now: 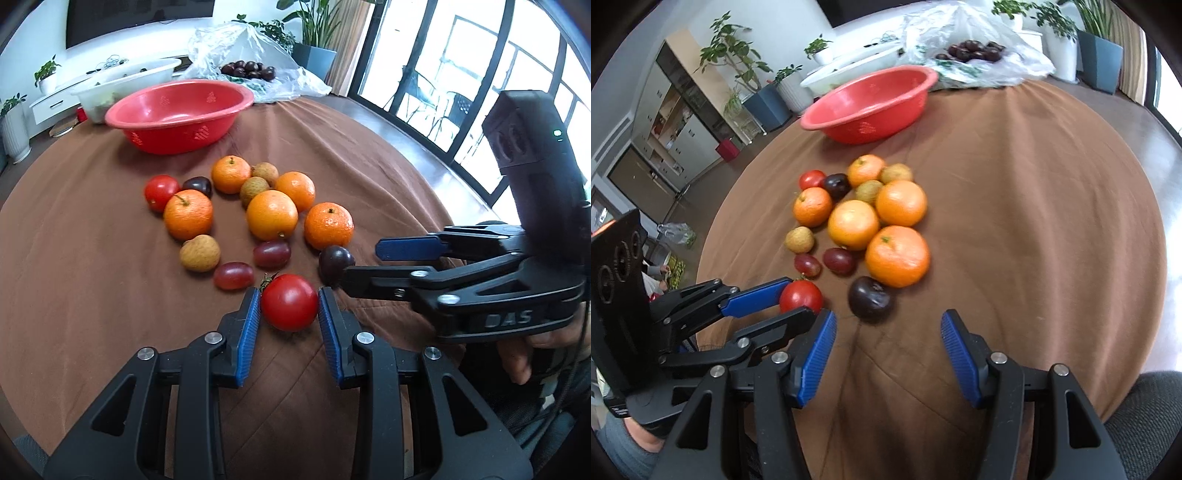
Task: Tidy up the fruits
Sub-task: 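Lower the left tool onto the red tomato while the right tool approaches a dark plum, then close the left tool on the red tomato while the right tool grasps the dark plum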
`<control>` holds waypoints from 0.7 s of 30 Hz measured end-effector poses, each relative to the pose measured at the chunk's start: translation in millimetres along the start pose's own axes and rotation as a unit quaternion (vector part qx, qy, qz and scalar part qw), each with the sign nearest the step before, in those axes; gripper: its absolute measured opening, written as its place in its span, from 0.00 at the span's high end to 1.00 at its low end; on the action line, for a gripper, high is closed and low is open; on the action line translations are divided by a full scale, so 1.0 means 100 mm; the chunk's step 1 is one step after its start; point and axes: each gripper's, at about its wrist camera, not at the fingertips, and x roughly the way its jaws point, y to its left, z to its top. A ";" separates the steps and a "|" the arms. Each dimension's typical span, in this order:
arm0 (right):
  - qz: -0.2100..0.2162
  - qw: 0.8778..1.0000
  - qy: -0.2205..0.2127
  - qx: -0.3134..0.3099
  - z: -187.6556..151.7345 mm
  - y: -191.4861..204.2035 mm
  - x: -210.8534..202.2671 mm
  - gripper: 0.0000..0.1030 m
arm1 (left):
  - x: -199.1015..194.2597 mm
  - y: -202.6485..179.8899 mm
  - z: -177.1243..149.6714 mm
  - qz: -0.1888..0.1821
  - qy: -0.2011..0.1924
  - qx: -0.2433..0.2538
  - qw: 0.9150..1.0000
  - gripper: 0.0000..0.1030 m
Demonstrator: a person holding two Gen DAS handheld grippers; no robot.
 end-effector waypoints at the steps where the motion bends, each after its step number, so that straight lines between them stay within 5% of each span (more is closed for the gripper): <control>1: -0.005 1.000 0.000 -0.003 0.01 0.02 0.02 0.39 | -0.02 0.01 -0.01 0.000 -0.001 -0.002 1.000 0.71; 21: -0.071 0.996 0.006 -0.058 0.04 0.29 0.22 0.70 | -0.11 0.23 -0.19 -0.011 -0.013 -0.030 0.999 0.71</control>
